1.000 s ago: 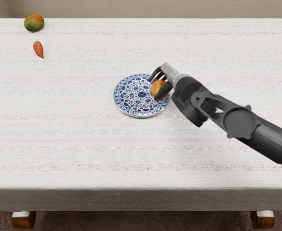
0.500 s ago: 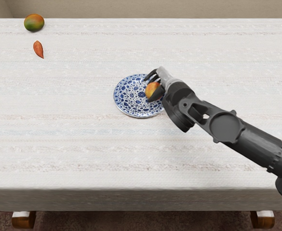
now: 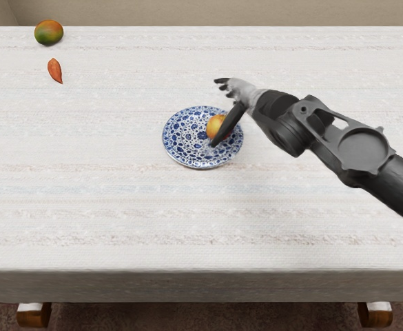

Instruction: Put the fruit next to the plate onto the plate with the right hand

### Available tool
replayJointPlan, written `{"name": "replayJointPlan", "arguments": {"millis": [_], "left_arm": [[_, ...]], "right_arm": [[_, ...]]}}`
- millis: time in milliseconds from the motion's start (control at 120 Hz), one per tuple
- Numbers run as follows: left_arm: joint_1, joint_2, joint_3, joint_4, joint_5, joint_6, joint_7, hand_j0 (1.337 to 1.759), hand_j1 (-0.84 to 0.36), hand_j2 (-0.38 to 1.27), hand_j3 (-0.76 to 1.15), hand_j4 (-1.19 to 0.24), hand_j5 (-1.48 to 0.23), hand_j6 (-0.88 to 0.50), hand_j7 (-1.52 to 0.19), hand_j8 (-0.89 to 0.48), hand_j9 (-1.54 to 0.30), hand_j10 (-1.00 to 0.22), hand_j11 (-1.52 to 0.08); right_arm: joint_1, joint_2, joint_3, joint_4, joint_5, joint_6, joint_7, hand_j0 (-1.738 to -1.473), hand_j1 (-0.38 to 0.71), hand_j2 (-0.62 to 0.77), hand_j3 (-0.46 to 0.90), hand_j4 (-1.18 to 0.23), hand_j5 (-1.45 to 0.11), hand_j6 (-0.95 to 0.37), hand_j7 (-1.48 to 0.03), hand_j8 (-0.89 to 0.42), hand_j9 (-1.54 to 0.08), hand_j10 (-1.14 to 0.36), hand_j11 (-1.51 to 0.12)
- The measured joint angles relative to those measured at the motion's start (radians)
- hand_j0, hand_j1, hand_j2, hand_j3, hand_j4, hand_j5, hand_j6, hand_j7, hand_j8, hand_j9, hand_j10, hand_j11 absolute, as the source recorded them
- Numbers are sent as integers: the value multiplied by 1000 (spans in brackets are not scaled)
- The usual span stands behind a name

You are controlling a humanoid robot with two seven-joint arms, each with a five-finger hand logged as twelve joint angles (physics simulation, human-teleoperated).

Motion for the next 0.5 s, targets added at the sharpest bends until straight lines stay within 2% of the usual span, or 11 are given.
{"name": "replayJointPlan", "arguments": {"millis": [158, 225, 375, 500], "left_arm": [[-1, 0, 0, -4, -1, -1, 0, 1658, 337, 2, 0, -10, -13, -11, -13, -11, -13, -10, -13], [3, 0, 2, -6, 0, -2, 0, 1658, 337, 2, 0, -11, -13, -11, -13, -11, -13, -10, -13], [17, 0, 6, -7, 2, -2, 5, 1658, 337, 2, 0, -11, -13, -11, -13, -11, -13, -10, -13], [19, 0, 7, -4, 4, 2, 9, 1658, 337, 2, 0, -11, -13, -11, -13, -11, -13, -10, -13]], "right_arm": [[8, -152, 94, 10, 205, 418, 0, -1658, -328, 2, 0, -22, -28, -21, -27, -18, -28, -20, -28], [0, -223, 135, 11, 291, 541, 0, -1658, -334, 2, 0, -16, -20, -16, -20, -13, -20, -15, -20], [-96, -356, 311, 7, 387, 647, 0, -1658, -342, 1, 0, -8, -10, -8, -9, -7, -10, -7, -10], [-171, -421, 398, 3, 407, 670, 0, -1658, -346, 1, 0, -4, -5, -4, -5, -3, -5, -4, -5]]}}
